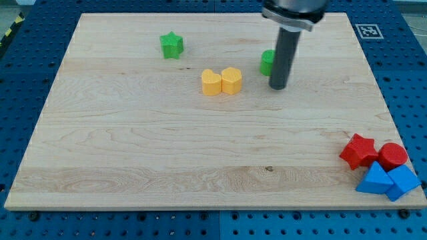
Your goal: Move the green circle into the yellow hexagon
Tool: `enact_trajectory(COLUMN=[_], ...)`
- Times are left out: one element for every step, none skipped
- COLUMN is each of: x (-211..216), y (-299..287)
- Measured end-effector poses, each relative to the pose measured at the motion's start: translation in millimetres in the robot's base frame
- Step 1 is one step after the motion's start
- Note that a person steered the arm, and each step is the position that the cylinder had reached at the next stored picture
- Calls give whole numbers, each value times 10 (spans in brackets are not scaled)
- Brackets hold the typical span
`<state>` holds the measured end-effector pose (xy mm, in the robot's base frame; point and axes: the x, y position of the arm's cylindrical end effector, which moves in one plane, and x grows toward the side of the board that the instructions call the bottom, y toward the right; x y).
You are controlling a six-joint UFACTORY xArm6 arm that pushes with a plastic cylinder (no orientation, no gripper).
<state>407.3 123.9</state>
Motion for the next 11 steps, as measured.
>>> enact_trajectory(x=[1,1,-163,-271,-279,-328,-334,-402,-464,-464,-464], y=[154,492,589,589,589,589,589,589,360,254,195])
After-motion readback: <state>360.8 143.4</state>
